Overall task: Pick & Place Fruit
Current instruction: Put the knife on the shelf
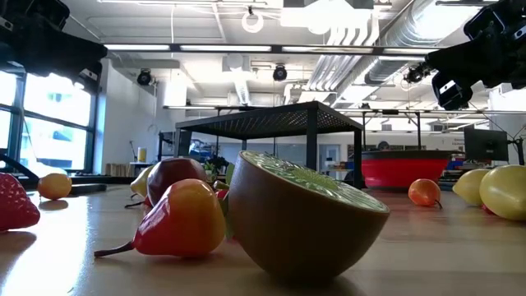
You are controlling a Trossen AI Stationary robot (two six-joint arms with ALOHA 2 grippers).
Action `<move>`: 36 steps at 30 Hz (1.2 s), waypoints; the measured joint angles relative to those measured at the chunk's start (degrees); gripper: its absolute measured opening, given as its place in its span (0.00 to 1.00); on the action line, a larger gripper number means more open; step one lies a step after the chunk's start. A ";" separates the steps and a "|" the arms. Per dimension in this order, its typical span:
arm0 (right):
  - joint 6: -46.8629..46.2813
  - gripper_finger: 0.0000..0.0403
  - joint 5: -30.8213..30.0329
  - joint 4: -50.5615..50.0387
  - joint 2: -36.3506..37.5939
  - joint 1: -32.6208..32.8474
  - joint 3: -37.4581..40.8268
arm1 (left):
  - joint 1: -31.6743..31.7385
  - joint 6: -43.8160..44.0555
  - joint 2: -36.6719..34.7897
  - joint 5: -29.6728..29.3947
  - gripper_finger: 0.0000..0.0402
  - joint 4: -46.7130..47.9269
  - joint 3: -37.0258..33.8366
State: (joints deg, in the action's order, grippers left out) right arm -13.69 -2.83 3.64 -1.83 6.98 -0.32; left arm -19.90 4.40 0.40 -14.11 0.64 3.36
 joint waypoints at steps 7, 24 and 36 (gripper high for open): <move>1.73 0.01 -0.02 -0.01 0.00 0.00 0.00 | 0.00 -1.13 0.00 0.01 0.00 0.00 0.04; 1.27 0.01 -2.26 4.52 -0.04 -0.02 -0.96 | 0.00 -1.24 0.00 -0.15 0.00 -0.04 0.06; 1.27 0.01 -4.41 4.65 -5.42 -0.02 -5.61 | 0.00 -1.31 0.00 -0.15 0.00 -0.06 0.06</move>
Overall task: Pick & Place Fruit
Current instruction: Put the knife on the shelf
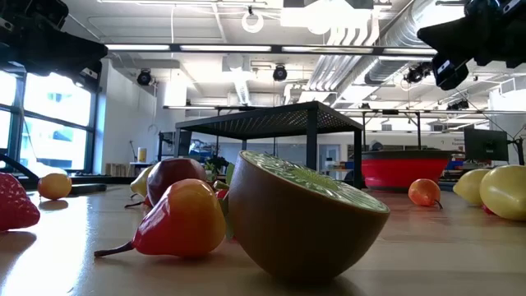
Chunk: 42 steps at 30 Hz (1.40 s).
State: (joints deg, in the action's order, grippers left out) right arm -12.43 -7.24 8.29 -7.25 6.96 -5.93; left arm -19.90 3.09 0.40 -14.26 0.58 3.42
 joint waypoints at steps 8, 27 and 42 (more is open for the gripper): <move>1.04 0.01 -0.44 -0.38 -8.69 0.02 -5.32 | 0.00 2.92 0.00 -5.22 0.00 -2.64 0.02; 3.04 0.01 -4.64 0.14 -13.20 0.02 -5.79 | 0.02 21.38 8.79 -20.91 0.00 0.75 7.48; 2.99 0.01 -4.64 0.14 -13.20 0.02 -5.79 | 0.02 53.31 32.56 -22.92 0.00 47.22 39.53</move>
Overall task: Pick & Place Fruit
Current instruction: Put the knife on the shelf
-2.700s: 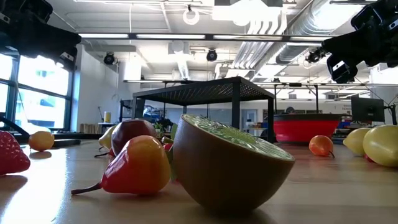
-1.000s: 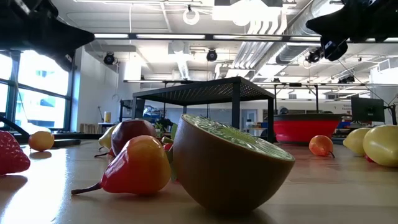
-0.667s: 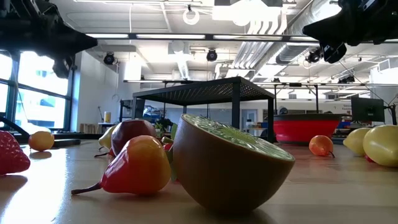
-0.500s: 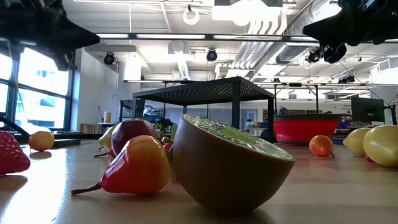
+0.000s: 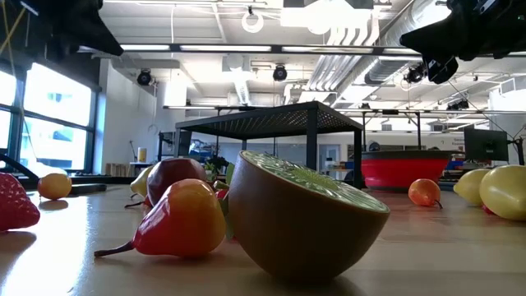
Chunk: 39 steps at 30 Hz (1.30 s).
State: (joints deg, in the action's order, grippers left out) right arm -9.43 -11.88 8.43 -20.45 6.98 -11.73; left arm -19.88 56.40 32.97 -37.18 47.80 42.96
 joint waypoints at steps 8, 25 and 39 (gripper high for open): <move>0.00 0.01 0.00 -0.06 0.00 0.00 0.00 | -0.01 13.66 8.21 6.55 0.00 15.36 11.60; -3.02 0.01 0.00 -4.76 -0.31 0.00 0.00 | 0.00 26.50 13.36 13.28 0.00 36.57 17.55; -2.84 0.01 0.00 -4.04 -0.31 0.00 0.00 | 0.00 21.26 14.30 12.76 0.03 34.81 17.53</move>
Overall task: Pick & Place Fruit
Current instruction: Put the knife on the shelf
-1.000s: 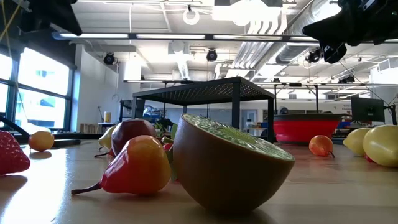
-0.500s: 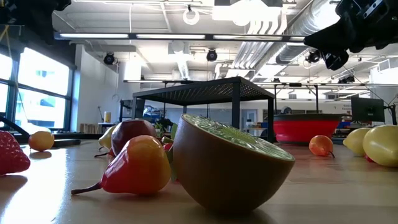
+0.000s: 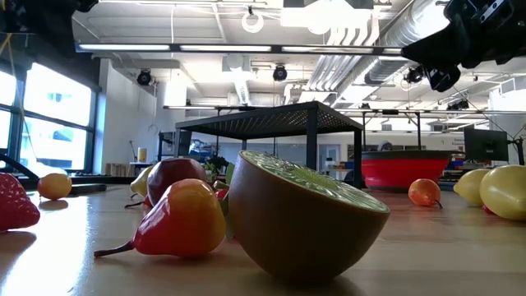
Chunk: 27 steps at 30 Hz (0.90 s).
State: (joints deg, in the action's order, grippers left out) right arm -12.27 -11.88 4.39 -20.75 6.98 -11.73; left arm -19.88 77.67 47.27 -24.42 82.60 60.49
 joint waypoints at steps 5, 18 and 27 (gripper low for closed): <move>0.04 0.01 0.00 0.50 0.00 0.00 0.00 | 0.00 -1.35 2.32 0.95 0.19 0.98 -0.20; 0.28 0.01 0.00 0.50 0.00 0.00 0.00 | 0.00 -1.18 9.36 0.52 0.74 2.82 -0.26; 0.15 0.01 0.00 0.50 0.00 0.00 0.00 | 0.00 -0.57 11.60 -0.20 0.80 2.50 -0.26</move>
State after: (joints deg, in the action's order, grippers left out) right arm -12.12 -11.88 4.89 -20.75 6.98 -11.73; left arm -19.88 77.10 58.87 -24.62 85.10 60.23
